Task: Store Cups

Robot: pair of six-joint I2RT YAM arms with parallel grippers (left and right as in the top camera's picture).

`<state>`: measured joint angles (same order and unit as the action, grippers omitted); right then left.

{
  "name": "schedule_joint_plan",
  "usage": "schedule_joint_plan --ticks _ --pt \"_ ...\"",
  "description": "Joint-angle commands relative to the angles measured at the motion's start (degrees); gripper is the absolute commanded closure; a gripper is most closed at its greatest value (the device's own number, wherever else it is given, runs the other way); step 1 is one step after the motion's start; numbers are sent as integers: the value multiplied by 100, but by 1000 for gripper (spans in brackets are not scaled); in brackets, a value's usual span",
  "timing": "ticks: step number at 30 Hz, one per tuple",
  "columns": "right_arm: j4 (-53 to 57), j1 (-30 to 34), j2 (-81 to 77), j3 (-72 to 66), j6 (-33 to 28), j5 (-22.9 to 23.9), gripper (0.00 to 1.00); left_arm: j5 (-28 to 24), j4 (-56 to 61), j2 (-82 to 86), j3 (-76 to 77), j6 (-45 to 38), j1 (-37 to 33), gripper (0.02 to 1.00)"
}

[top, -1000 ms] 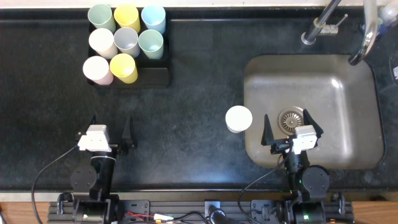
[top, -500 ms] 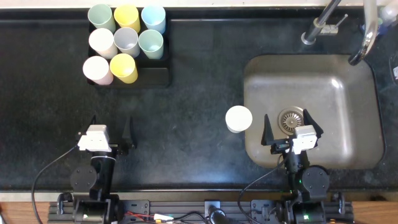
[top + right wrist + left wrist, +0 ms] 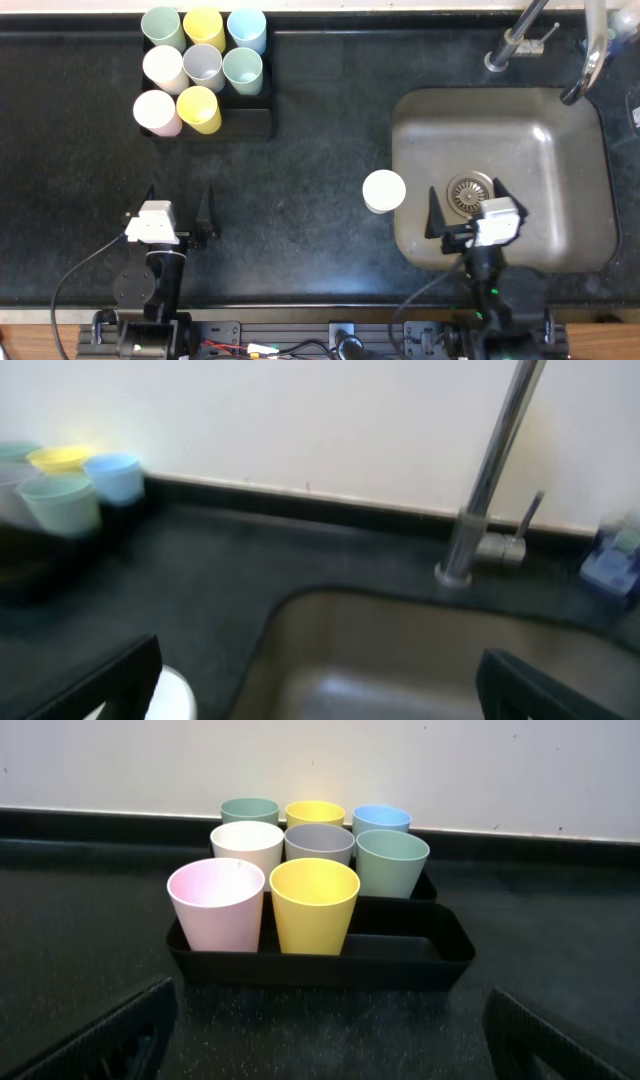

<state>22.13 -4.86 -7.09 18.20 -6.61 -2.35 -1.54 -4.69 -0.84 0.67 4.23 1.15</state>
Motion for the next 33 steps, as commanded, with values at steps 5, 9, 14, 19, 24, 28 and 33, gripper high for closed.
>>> schedule_joint_plan --ticks 5,9,14,19,24,28,33 --pt "2181 -164 -3161 4266 192 -122 3 -96 7 68 -20 -105 52 20" --pt "4212 -588 -4721 5836 -55 -42 5 -96 7 68 -20 -105 52 20" --pt "6000 -1049 -6087 6376 -140 -39 3 -96 7 68 -20 -105 52 20" --pt "6297 -1054 -7020 6352 -216 -42 5 -96 7 68 -20 -105 52 23" --pt "6260 -1049 -7761 6349 -791 -149 3 -96 7 68 -20 -105 52 20" --pt "6137 -1047 -8172 6349 -1287 -208 3 -96 7 68 -20 -105 52 20" --pt "5886 -1045 -8605 6349 -1335 -212 3 -96 7 68 -20 -105 52 20"
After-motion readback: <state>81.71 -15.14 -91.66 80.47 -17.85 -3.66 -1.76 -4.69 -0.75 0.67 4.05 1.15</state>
